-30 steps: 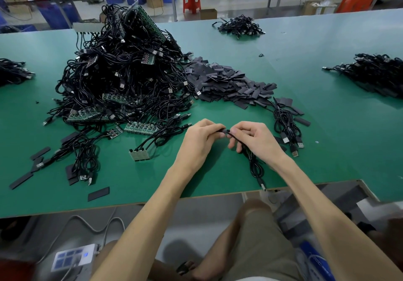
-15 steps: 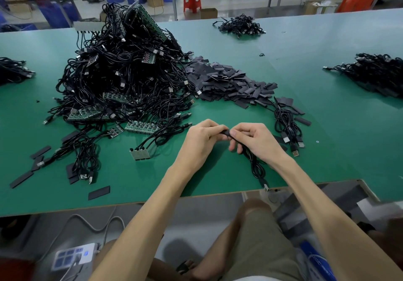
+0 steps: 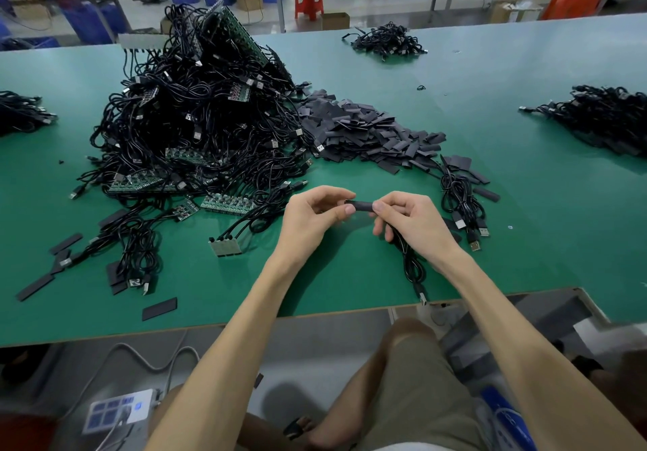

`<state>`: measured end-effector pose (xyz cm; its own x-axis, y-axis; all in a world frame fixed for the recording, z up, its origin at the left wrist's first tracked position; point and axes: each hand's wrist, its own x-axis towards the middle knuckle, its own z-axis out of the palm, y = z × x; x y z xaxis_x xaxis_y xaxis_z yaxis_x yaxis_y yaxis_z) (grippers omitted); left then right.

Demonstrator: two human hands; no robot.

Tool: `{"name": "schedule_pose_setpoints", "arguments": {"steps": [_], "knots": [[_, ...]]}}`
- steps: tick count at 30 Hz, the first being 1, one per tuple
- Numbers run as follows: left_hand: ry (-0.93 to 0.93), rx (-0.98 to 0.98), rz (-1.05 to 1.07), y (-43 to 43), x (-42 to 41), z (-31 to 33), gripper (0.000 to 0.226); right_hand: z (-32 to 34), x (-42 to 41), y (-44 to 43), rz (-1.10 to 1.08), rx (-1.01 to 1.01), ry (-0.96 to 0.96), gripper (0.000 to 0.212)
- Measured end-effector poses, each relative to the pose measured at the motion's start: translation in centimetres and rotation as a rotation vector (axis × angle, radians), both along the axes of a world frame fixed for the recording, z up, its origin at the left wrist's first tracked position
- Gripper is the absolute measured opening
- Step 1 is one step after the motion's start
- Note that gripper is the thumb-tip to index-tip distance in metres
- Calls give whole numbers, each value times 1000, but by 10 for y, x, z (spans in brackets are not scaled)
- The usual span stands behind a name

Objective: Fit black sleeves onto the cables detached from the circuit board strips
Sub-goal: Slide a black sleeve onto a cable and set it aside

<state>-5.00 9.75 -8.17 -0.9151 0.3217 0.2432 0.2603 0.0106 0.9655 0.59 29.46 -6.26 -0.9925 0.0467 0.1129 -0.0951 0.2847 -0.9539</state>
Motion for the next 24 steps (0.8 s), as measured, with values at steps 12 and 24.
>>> {"name": "schedule_pose_setpoints", "arguments": {"steps": [12, 24], "knots": [[-16, 42, -23, -2, -2, -1, 11, -1, -1, 0, -2, 2, 7, 22], [-33, 70, 62, -2, -1, -2, 10, -3, -1, 2, 80, -29, 13, 19]]}}
